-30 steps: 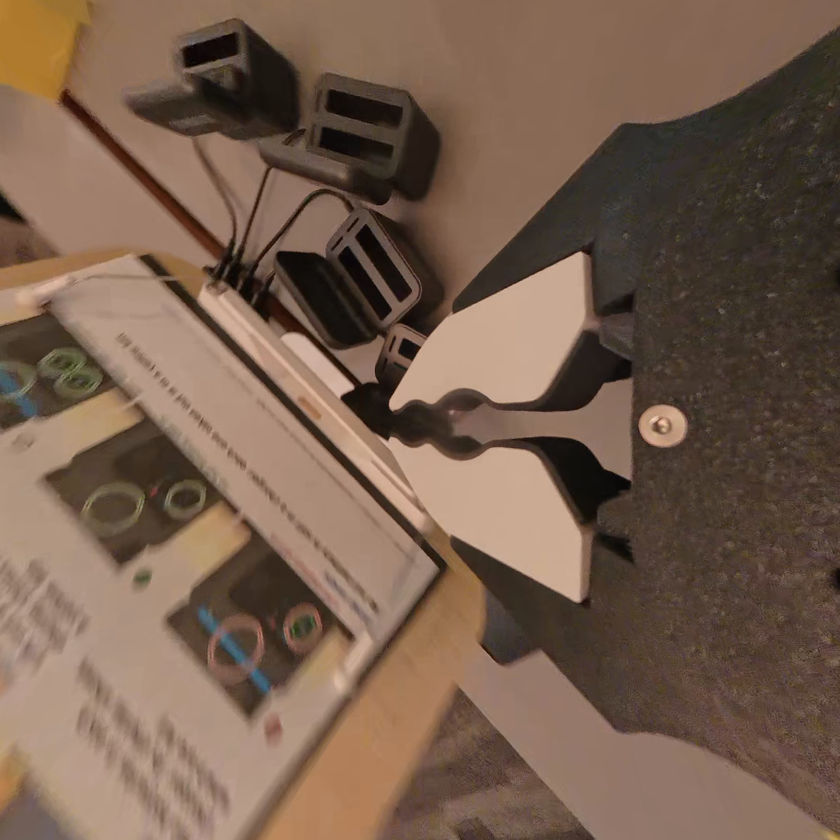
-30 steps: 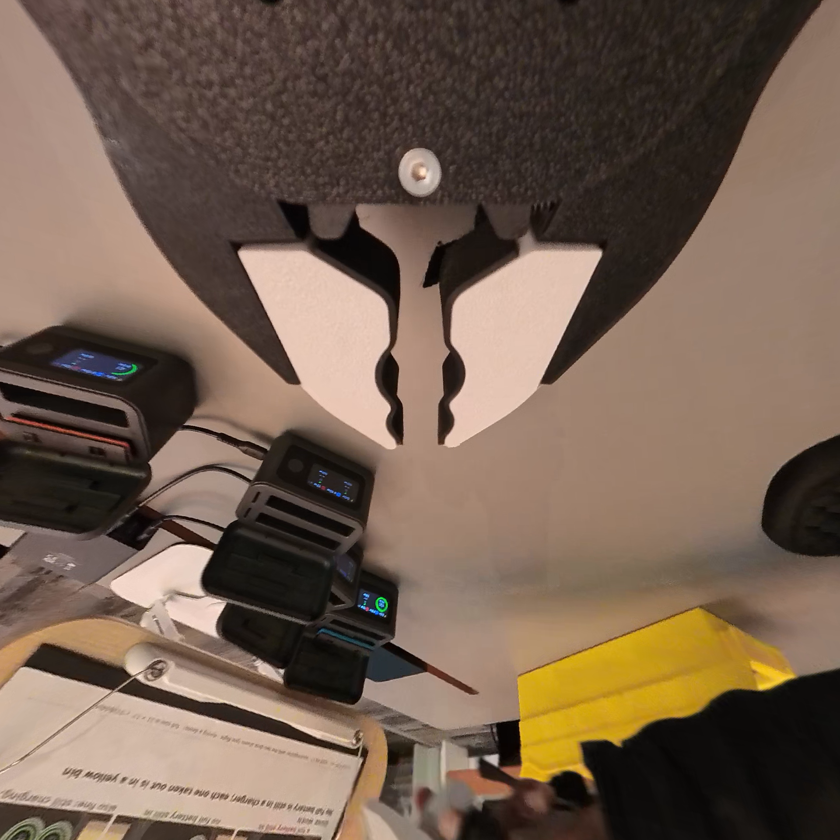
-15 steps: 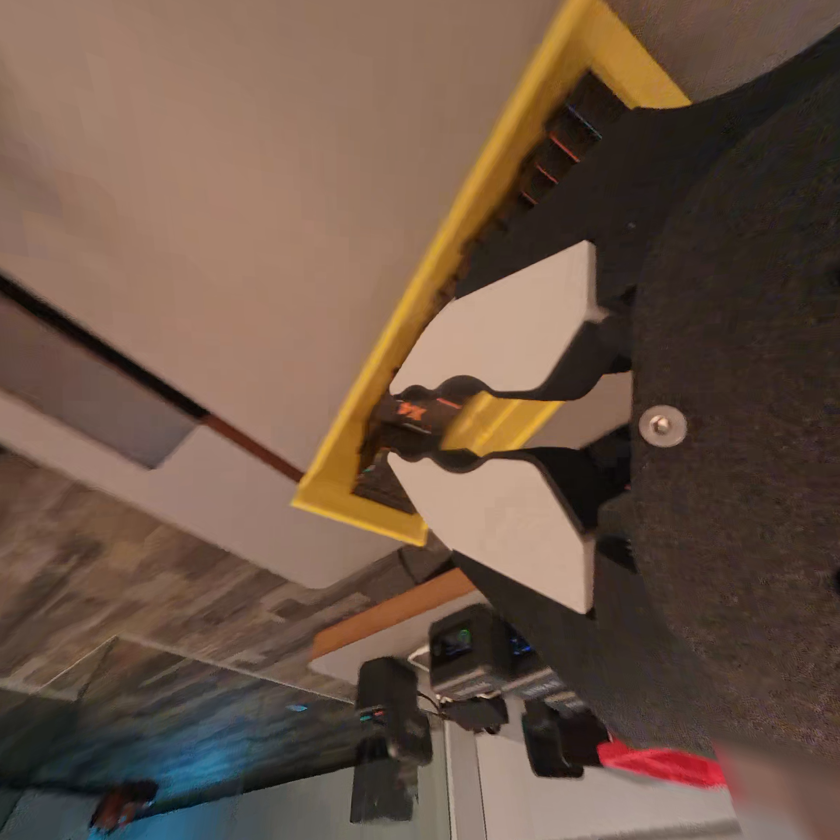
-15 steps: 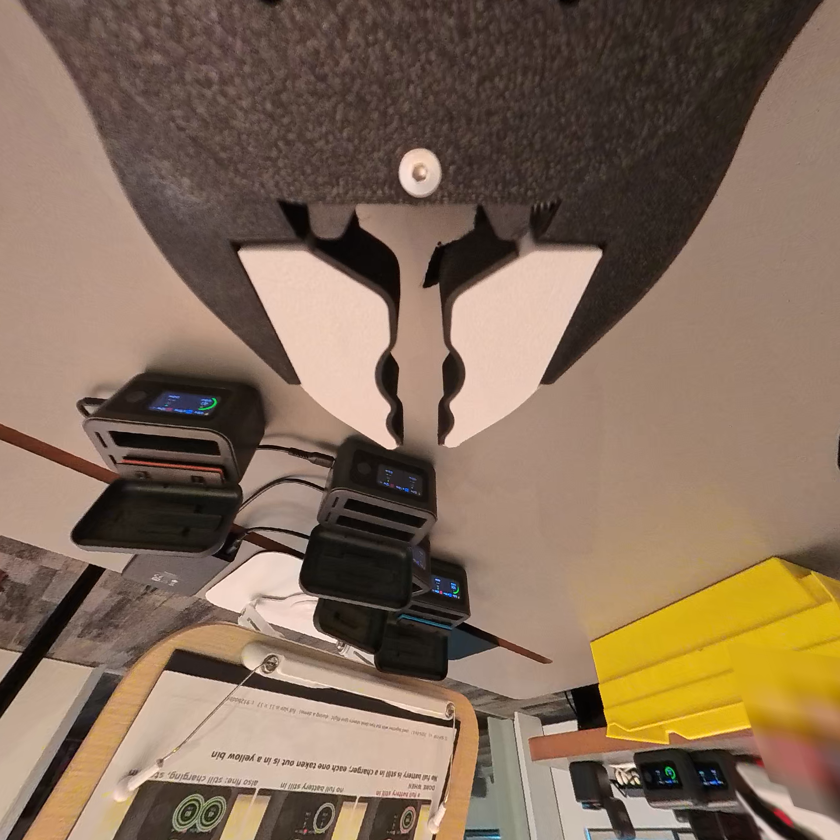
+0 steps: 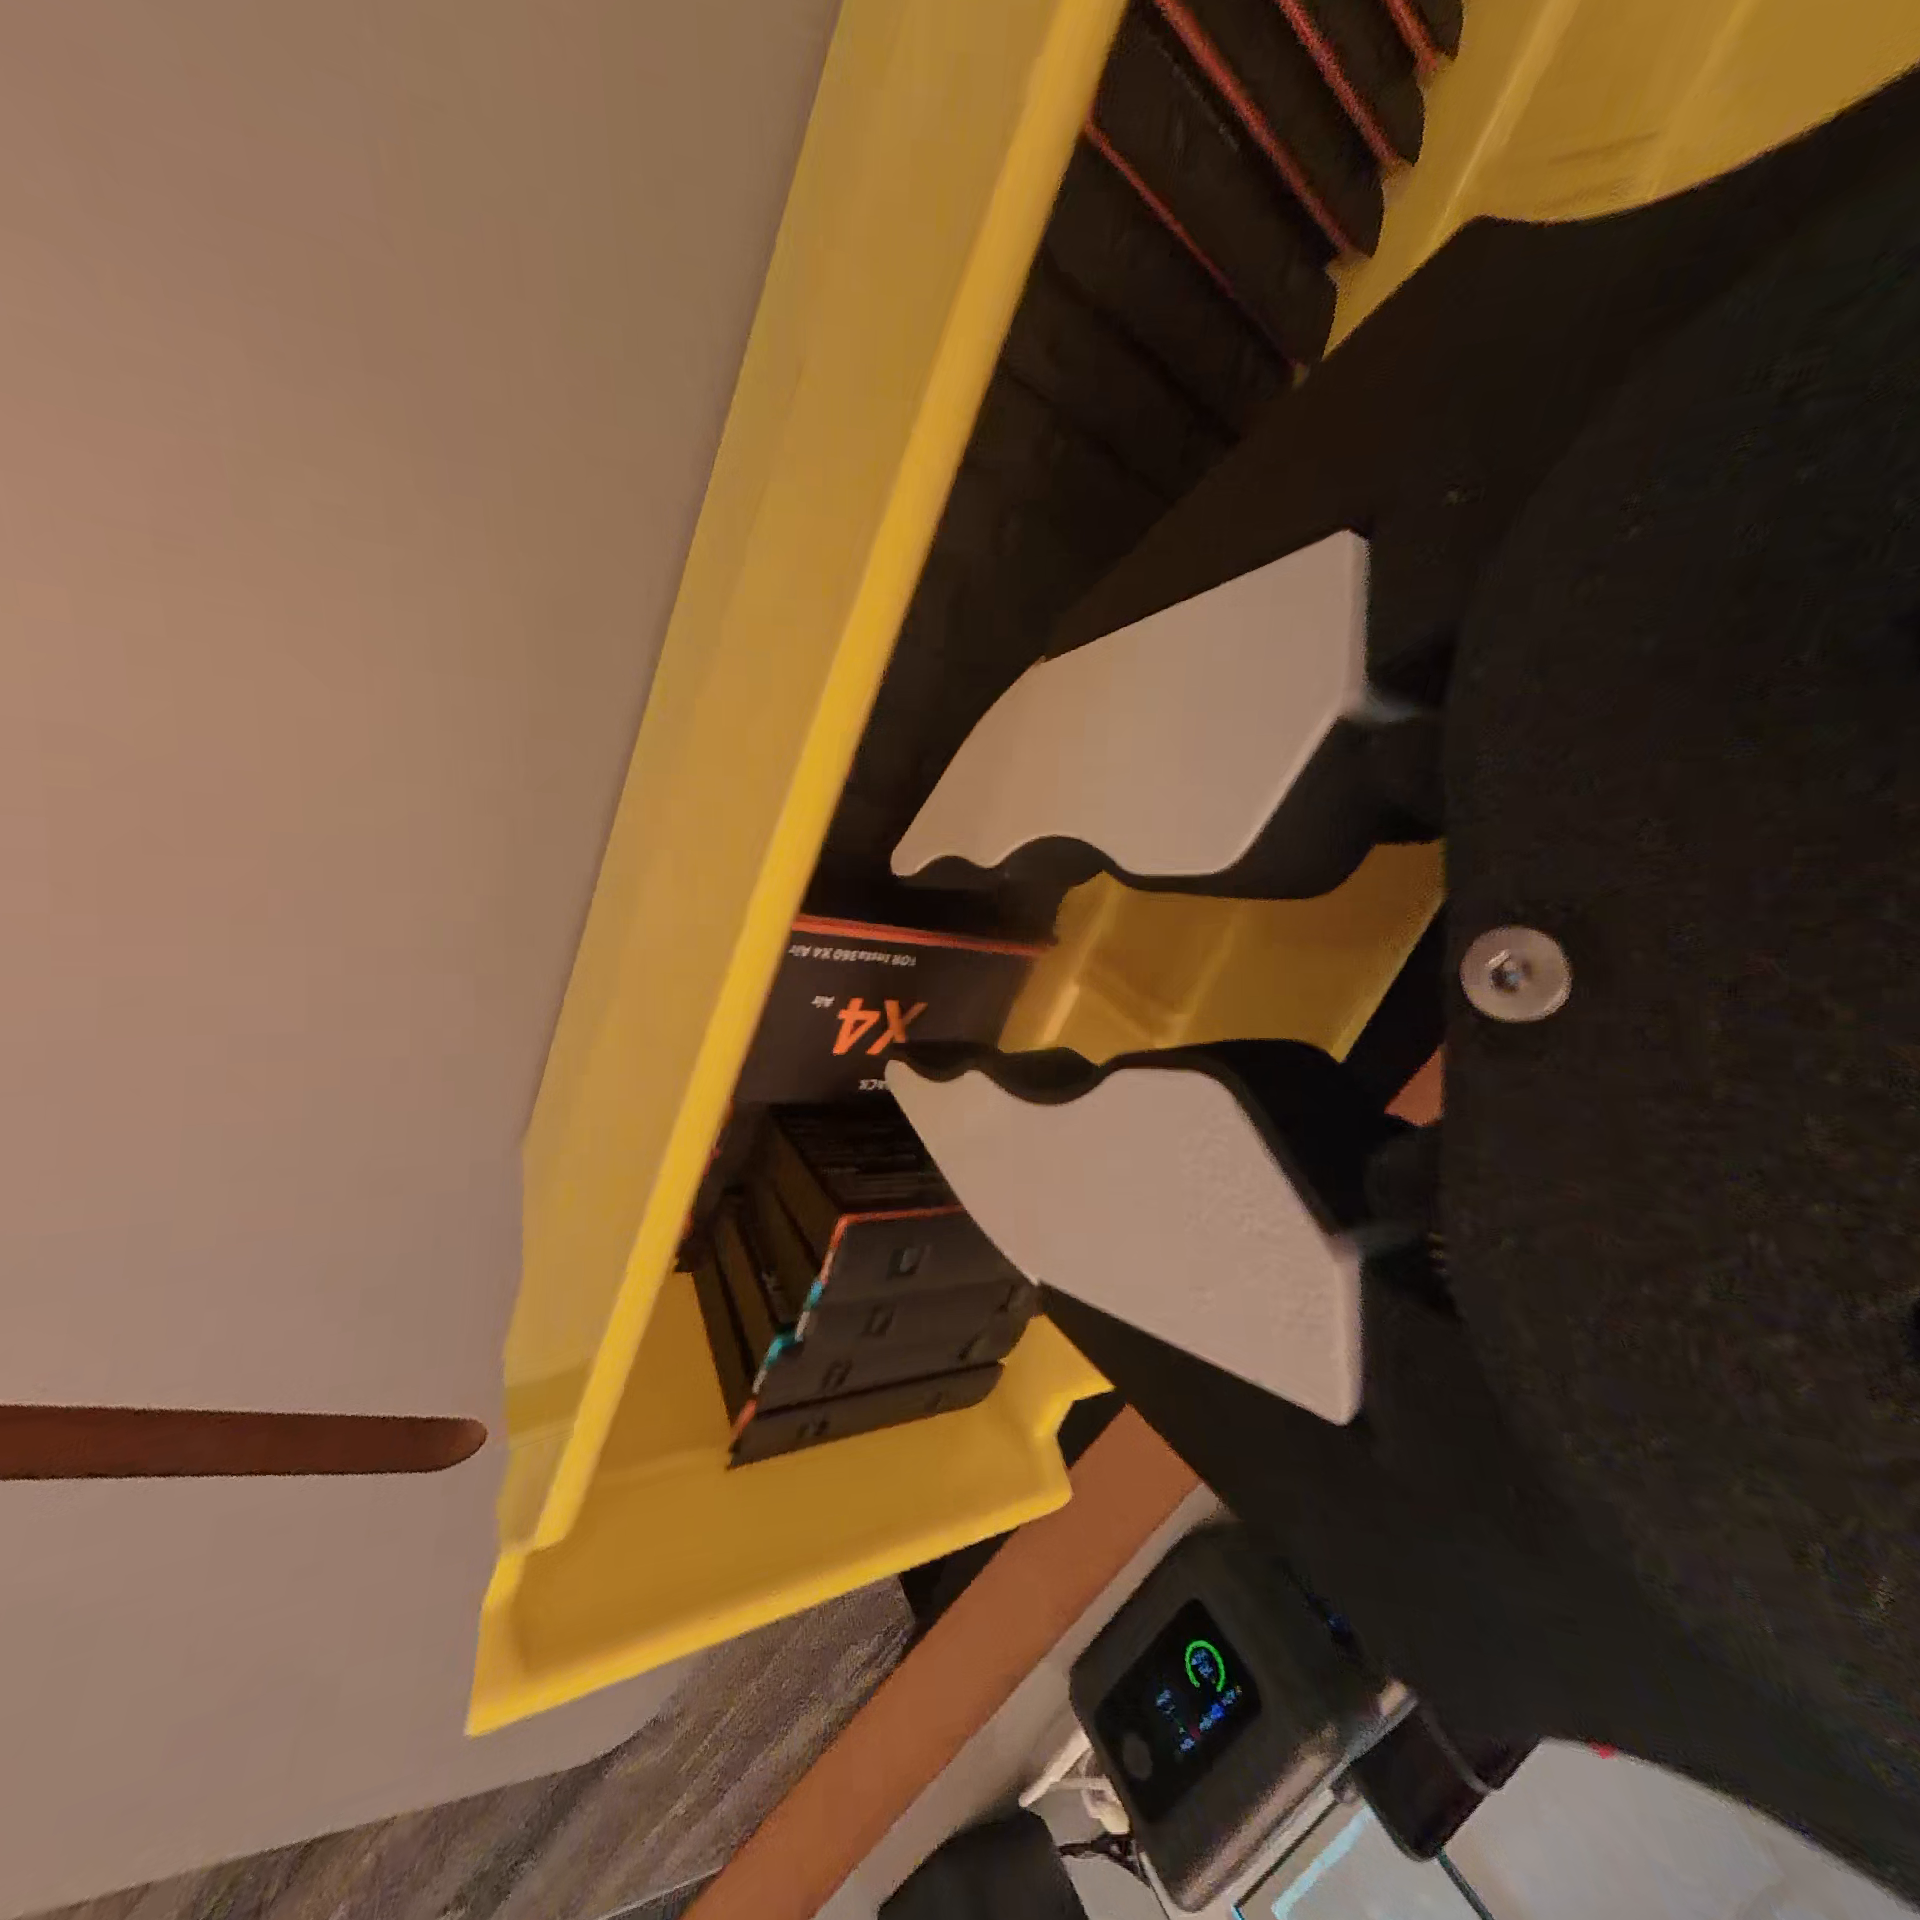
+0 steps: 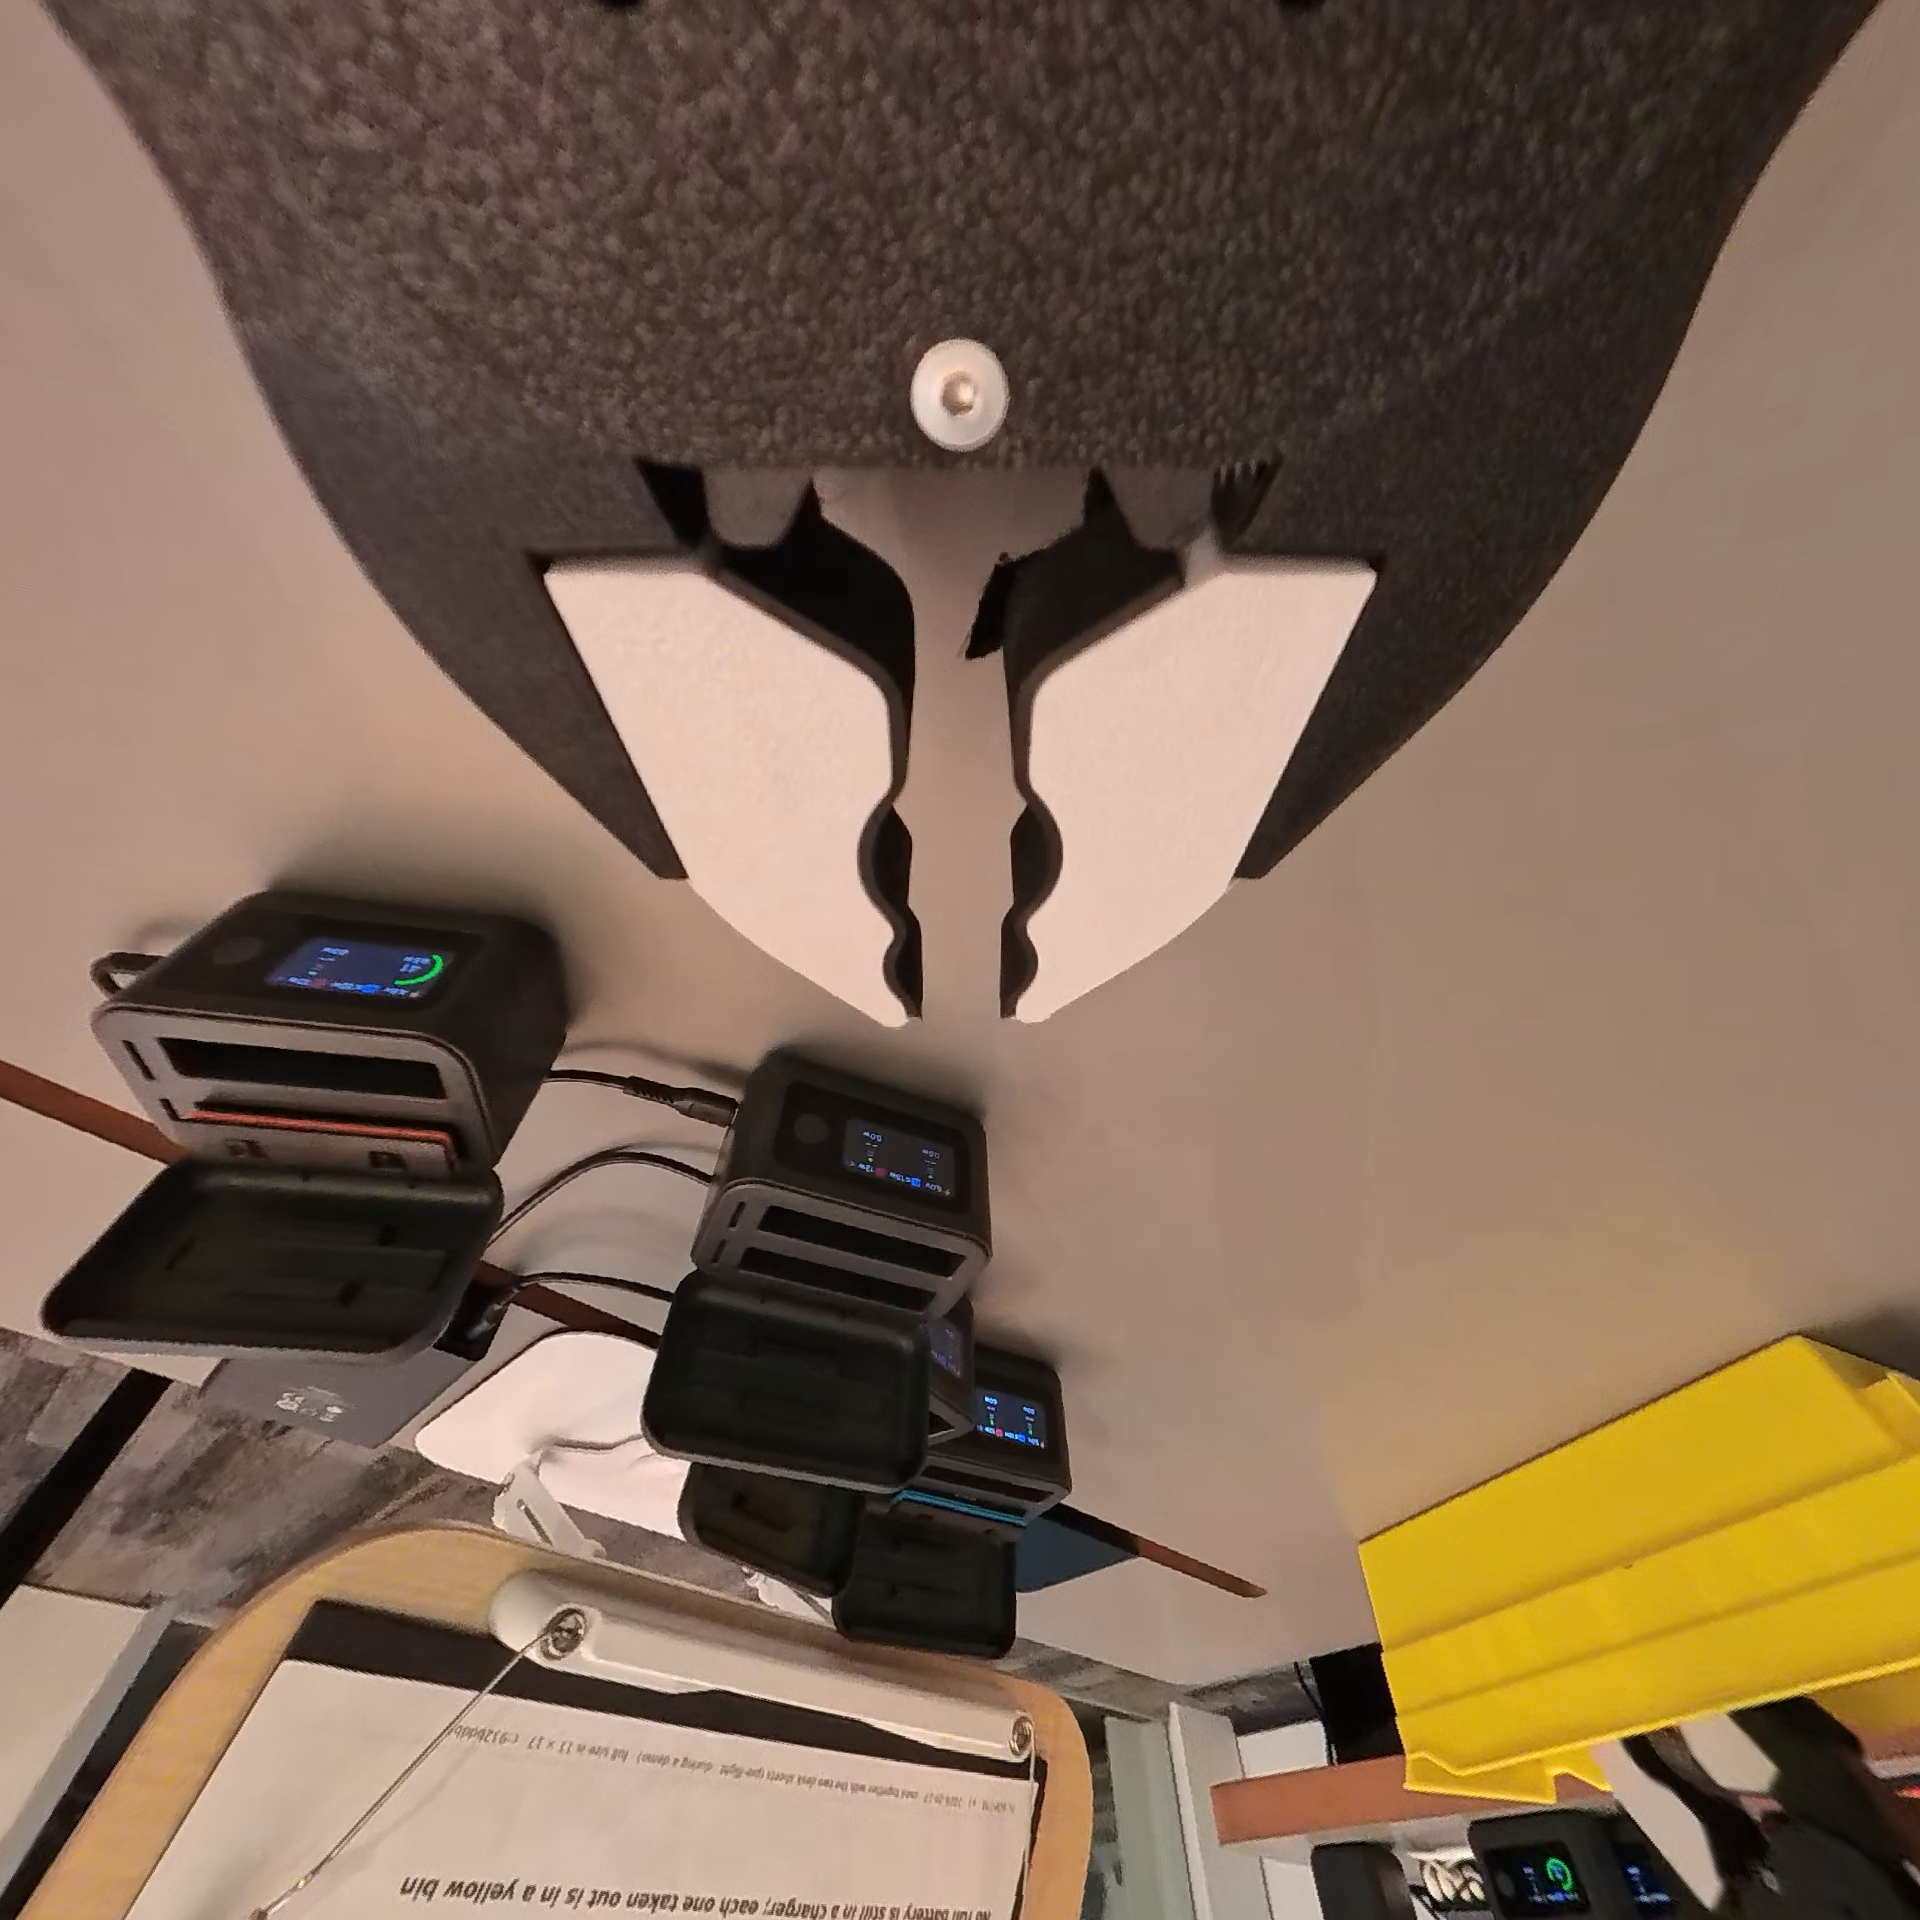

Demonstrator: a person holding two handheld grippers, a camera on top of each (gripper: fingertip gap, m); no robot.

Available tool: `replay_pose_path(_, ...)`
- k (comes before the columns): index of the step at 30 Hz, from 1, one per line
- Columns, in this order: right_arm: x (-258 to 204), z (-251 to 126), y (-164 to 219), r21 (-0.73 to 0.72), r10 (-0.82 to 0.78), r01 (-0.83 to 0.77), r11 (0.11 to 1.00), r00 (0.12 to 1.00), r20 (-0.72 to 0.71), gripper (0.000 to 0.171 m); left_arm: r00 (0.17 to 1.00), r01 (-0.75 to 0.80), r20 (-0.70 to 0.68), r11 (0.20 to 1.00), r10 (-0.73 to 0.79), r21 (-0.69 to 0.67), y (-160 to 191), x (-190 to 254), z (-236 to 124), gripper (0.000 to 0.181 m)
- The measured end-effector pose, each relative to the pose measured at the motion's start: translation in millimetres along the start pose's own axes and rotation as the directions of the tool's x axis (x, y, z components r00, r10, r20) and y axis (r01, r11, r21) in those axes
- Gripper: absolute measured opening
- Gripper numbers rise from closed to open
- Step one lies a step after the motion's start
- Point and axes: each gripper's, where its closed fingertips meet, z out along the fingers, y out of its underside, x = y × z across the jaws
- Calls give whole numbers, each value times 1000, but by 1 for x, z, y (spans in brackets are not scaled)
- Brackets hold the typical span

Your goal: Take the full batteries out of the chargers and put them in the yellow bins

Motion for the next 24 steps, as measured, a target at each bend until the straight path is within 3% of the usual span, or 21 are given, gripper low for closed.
replay_pose_path(7,-1,2,4,-16,2,-1,1000,1000,11,14,999,-34,-40,999,33,-40,-3,-10,4,32)
replay_pose_path(12,0,1,2,-13,-6,6,1000,1000,9,14,995,-48,-90,997,43,-55,-3,-6,5,23)
replay_pose_path(17,0,0,1,-9,-9,9,1000,1000,9,14,997,-81,-10,996,81,-20,-2,-5,2,16)
replay_pose_path(24,-2,1,2,-14,-17,17,1000,1000,11,14,999,-18,46,996,15,85,4,-8,-13,8)
